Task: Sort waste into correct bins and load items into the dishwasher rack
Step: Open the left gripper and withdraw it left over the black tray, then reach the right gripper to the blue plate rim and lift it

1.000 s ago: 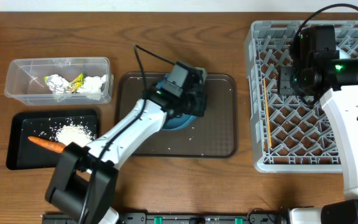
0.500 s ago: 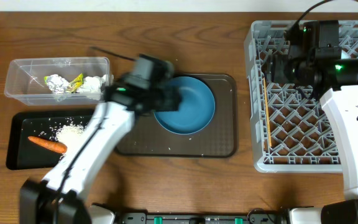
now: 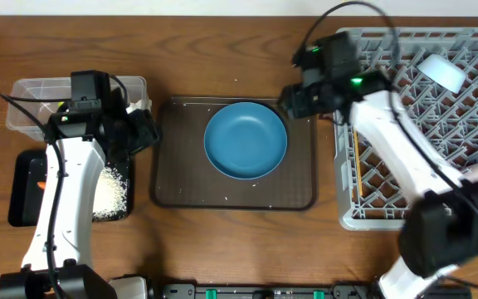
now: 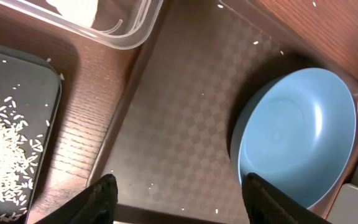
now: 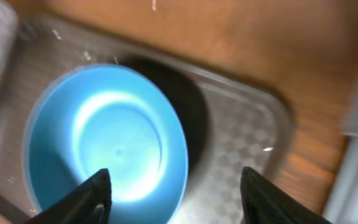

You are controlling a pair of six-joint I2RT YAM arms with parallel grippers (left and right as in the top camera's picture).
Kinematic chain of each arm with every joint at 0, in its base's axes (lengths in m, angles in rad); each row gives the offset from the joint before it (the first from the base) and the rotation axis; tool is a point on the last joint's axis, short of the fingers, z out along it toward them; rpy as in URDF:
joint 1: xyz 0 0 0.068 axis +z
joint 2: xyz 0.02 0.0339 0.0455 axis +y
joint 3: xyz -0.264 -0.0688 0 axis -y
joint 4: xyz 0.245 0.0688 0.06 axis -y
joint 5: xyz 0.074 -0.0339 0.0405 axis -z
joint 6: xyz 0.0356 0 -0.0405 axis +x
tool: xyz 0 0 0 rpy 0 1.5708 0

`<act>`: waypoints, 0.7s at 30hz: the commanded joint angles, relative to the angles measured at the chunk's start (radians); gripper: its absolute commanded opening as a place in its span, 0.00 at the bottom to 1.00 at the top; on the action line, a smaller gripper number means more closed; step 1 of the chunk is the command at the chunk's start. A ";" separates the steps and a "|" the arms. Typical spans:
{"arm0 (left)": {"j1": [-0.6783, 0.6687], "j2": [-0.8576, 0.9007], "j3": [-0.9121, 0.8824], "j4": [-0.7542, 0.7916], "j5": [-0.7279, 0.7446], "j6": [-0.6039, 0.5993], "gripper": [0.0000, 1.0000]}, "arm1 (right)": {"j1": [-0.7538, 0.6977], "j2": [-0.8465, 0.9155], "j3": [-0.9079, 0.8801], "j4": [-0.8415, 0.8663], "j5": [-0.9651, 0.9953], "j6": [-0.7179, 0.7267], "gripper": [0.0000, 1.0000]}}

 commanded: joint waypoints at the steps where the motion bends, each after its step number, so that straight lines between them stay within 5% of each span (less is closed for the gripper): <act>1: 0.000 0.008 0.008 -0.003 -0.002 0.014 0.65 | 0.028 0.088 -0.006 0.016 0.039 0.053 0.59; 9: 0.000 0.008 0.007 -0.006 -0.002 0.014 0.65 | 0.062 0.261 -0.006 0.017 -0.037 0.095 0.40; 12: 0.000 0.008 0.007 -0.006 -0.002 0.014 0.65 | 0.069 0.292 -0.006 0.003 -0.036 0.095 0.05; 13: 0.000 0.008 0.006 -0.006 -0.002 0.014 0.65 | 0.069 0.292 -0.006 -0.002 -0.034 0.094 0.01; 21: 0.000 0.008 0.006 -0.006 -0.002 0.014 0.65 | -0.024 0.178 0.114 -0.063 0.037 0.093 0.01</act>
